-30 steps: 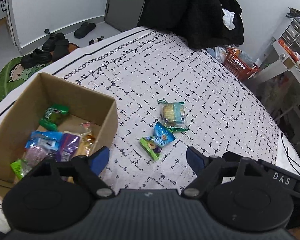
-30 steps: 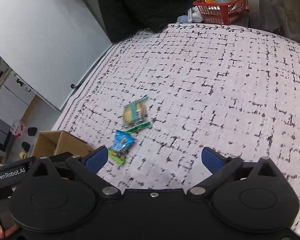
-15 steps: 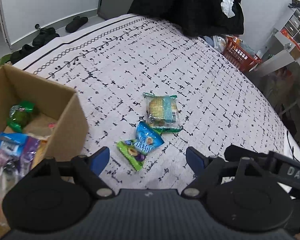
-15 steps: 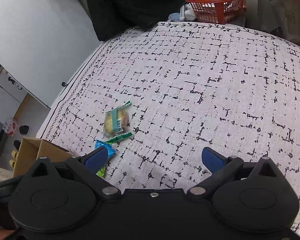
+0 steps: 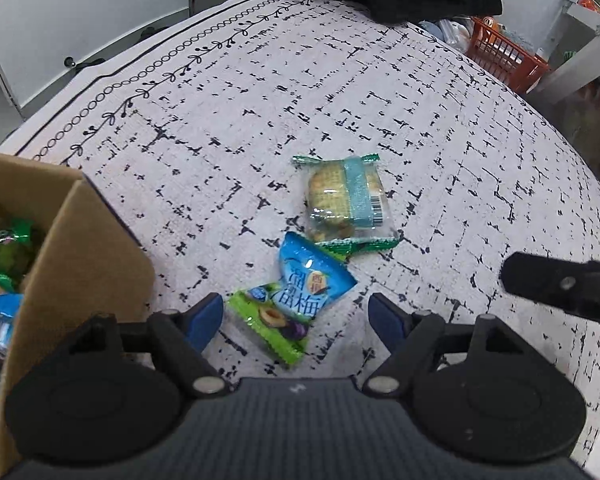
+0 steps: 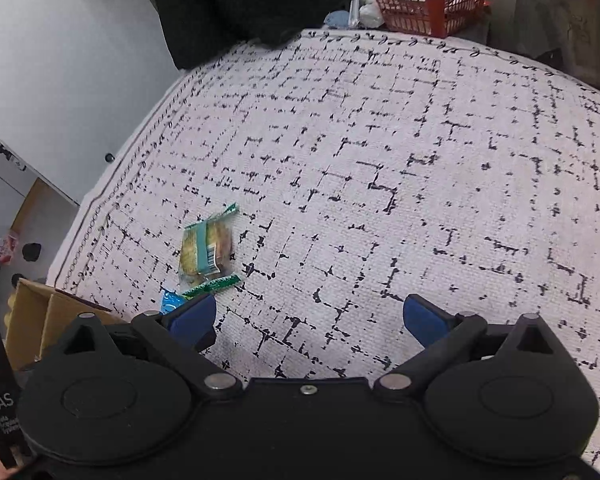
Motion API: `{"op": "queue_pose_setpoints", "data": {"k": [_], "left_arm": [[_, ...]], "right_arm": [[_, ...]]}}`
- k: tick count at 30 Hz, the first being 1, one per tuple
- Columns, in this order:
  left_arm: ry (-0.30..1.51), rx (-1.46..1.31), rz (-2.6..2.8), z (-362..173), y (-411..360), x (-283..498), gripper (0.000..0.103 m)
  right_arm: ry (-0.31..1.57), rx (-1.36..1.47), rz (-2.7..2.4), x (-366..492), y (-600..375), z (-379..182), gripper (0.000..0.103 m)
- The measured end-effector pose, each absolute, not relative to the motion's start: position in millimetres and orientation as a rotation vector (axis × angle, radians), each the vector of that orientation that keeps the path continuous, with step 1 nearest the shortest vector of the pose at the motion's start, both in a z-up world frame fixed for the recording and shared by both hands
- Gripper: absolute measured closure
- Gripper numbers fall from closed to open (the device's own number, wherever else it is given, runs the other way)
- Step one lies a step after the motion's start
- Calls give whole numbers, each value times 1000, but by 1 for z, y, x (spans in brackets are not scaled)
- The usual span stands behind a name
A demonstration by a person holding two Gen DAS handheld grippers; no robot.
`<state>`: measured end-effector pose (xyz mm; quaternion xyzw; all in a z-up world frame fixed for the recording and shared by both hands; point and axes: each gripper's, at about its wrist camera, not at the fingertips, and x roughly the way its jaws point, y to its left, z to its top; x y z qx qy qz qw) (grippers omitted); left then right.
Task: Organize snacks
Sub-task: 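Move both tools back toward the last two snacks, then grasp the blue-and-green packet with the left tool while the right tool grasps the green-wrapped cake, then carry both snacks into the cardboard box and open both tools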
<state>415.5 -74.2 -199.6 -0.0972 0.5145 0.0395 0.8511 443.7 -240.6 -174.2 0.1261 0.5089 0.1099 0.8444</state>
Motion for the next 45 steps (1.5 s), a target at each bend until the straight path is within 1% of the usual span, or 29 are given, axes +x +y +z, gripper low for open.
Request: {"op": "queue_pose_setpoints", "data": {"k": [1,3,4,5,6,11,17,22,32,34,35,36,38,39,45], "left_arm": [[1080,-207,79,-200,-74,416,27],[1076,-187,78,-203,-75,418,36],[1078,-182,79,-204,-74,419,38],[1080,-184,79,-204,-73,420,53],[1080,-178,85,-205,-72,421,63],[1054,-234,62,-199,-62,419,74],[1059,-302,86,-191,-47,409,77],[1074,-384,112,-190,-33,403,77],[1101,-584,157,-192,-18,404,78],[1103,-600,167,-191,-17,405,78],[1104,-604,172,-191,-16,404,78],[1106,-609,175,-191,-16,404,78],[1111,-621,182,-190,-15,403,78],[1113,-624,184,-189,-14,402,78],[1110,-620,186,-182,-17,394,78]], "right_arm": [[1079,259,230,445,-238,-175,3],[1084,247,229,450,-232,-178,5],[1085,243,232,453,-229,-179,6],[1086,238,237,455,-226,-180,8],[1087,234,244,458,-223,-180,10],[1097,221,292,468,-204,-185,16],[1107,217,329,485,-182,-189,24],[1106,193,371,495,-162,-190,24],[1140,148,383,508,-138,-204,33],[1136,116,386,509,-134,-204,44],[1136,96,388,509,-131,-204,56],[1143,100,403,510,-131,-204,63],[1157,97,392,511,-133,-200,70],[1161,94,388,510,-134,-198,73],[1166,88,384,494,-143,-185,76]]}}
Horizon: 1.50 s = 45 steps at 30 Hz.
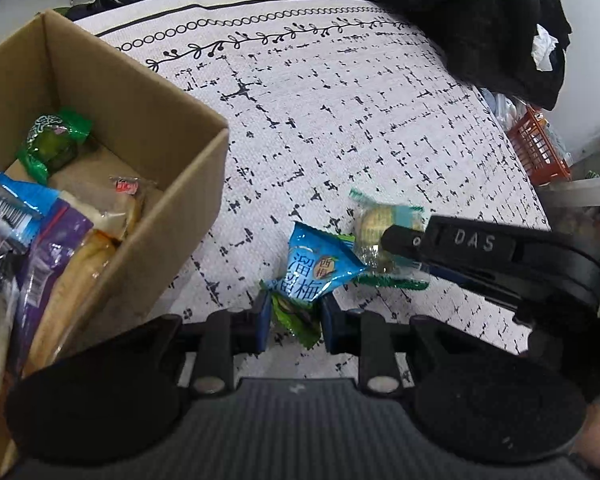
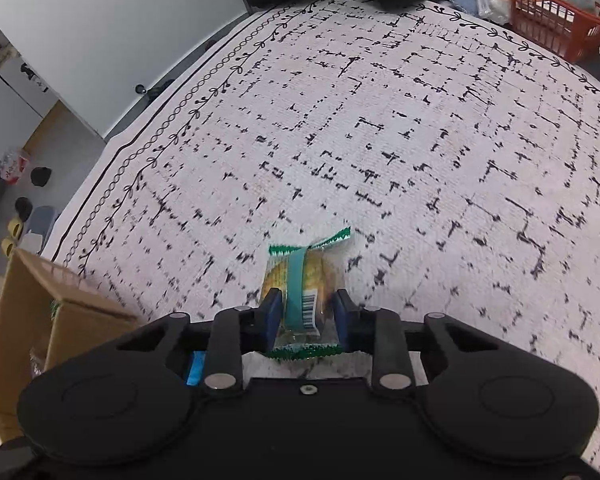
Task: Organize snacks
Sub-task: 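Carry both snacks into the cardboard box and open both tools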
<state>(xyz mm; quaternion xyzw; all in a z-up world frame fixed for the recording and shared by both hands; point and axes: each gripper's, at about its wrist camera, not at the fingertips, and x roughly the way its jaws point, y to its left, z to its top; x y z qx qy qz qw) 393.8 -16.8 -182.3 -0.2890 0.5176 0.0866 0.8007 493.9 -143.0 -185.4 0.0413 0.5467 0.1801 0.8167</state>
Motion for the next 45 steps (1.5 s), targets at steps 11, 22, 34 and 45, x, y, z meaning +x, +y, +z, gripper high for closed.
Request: {"op": "queue_pose_setpoints", "data": {"k": [11,22,34,45], "left_arm": [[1058,-602,167,-156,-23,365,79],[979,-574,154,-117,-23,333,79],[875,-555,172,-72,-9,296,79],[810,-568,231,-53,19,266,79]], "right_arm": [[1117,133,369,452,-162,-157,76],[1041,181,370,413,-175,-121,76],[959,226,408,376,-169,-81,76],[915,221,470,354,-143,-60,76]]}}
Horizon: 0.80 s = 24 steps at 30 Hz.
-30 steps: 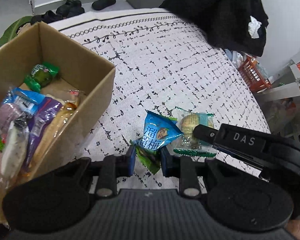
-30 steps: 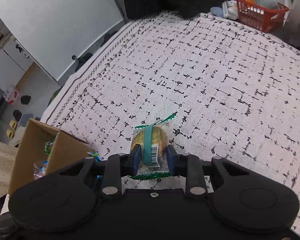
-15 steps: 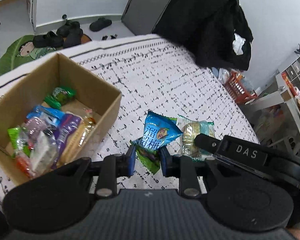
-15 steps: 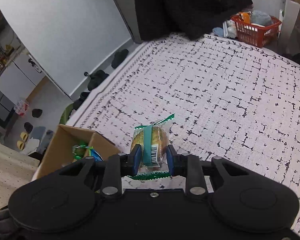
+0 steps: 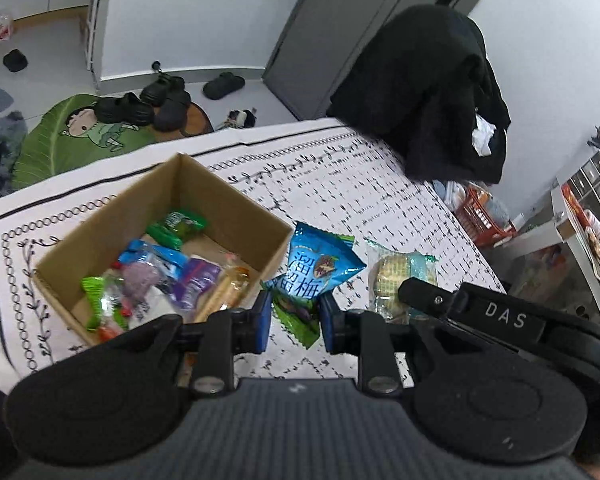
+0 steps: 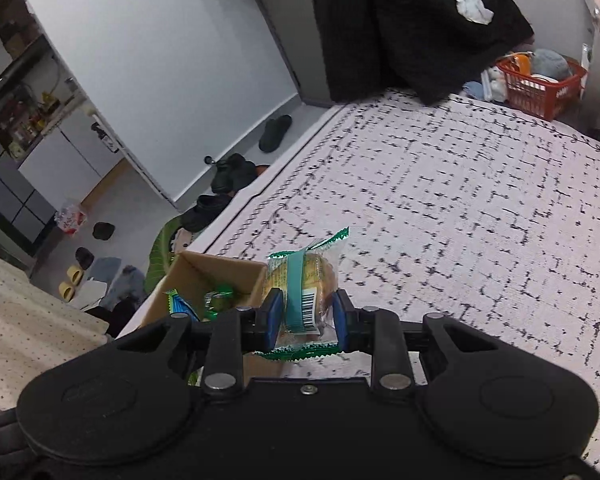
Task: Organize snacks
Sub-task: 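Carry both snacks into the cardboard box and open both tools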
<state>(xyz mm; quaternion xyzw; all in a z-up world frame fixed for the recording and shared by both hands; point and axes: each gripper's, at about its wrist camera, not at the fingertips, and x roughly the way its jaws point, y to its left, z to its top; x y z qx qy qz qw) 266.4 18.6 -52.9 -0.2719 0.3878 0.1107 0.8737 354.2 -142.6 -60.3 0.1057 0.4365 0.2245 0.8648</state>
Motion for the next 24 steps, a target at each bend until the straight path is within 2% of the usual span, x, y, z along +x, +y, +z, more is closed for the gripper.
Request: {"op": "queue_pose_setpoints", "data": {"k": [24], "left_arm": [[806,-600,317,-56,98,259,79]], "right_arm": [[948,267,527,359,-74,-72,76]]}}
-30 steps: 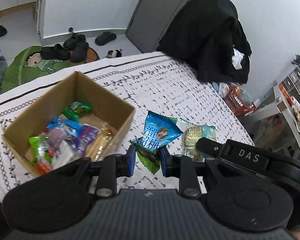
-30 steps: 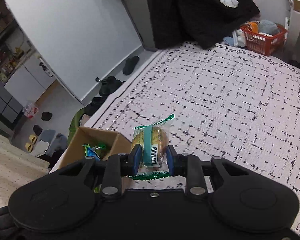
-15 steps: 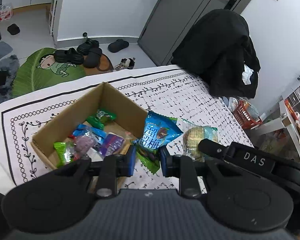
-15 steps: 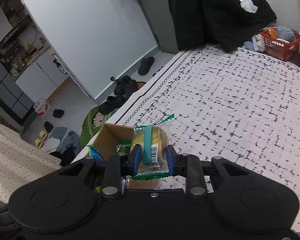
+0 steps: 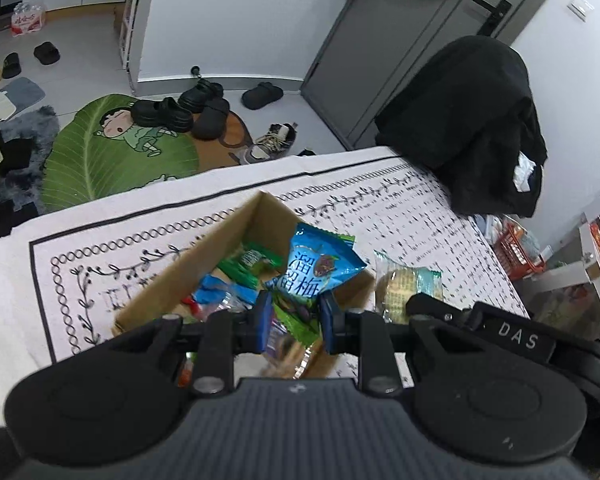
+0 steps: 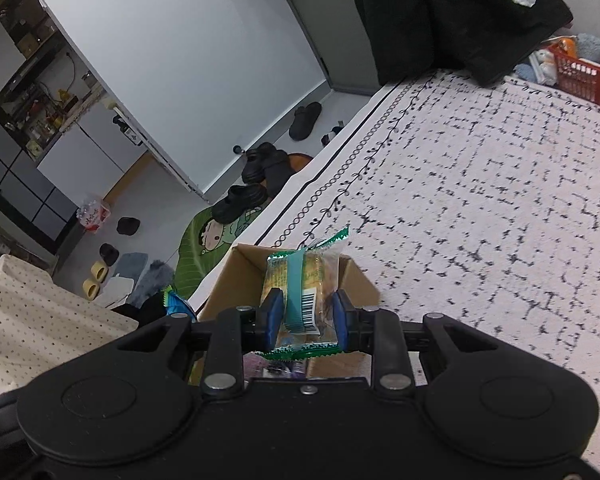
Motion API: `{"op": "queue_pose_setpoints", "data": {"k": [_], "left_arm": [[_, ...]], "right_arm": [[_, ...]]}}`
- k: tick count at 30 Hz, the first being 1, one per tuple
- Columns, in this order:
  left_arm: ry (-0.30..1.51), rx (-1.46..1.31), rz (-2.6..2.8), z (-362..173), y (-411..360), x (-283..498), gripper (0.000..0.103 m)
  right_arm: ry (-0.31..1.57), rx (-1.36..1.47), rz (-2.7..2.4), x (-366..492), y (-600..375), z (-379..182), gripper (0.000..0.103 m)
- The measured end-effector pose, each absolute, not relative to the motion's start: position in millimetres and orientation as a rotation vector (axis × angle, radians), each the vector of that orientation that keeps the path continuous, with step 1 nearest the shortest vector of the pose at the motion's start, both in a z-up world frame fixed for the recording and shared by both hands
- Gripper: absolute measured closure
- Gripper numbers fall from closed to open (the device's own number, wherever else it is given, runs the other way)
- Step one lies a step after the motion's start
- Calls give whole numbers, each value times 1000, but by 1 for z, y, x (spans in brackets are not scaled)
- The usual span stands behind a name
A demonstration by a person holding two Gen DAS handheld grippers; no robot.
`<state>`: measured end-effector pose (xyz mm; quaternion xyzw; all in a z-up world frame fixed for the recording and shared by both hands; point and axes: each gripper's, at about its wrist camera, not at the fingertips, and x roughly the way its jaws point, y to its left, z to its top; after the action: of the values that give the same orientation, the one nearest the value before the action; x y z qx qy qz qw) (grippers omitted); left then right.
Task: Organize snacks
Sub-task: 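Carry both snacks into the cardboard box and open both tools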
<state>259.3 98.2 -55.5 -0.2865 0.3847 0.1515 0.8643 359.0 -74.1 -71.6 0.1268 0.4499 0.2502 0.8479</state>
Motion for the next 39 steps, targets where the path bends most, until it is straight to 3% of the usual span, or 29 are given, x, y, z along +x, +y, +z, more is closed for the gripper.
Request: {"op": "queue_pose_setpoints", "data": {"k": [15,17,20,21,32,37,39], "left_arm": [[868,-618,356,-85,139,279,79],[881,-620,356,-90,142,282,79],[900,-623,353,-95,145,287,79],[906,-623,351,-98,145,289,79],[950,-593,298,-107,132,304,77],[959,-587,296,-103,129,304,69],[951,-581,310,-100,130,300,62]], "right_arm": [[1040,275,560,379,-27,-103,76],[1060,274,562,382,-21,-107,72],[1075,277,516,388,-20,-114,53],[1072,279,512,389,-21,-115,52],[1066,275,520,393,-31,-113,52],[1059,274,505,391,-39,-108,52],[1054,273,505,388,-42,-105,52]]}}
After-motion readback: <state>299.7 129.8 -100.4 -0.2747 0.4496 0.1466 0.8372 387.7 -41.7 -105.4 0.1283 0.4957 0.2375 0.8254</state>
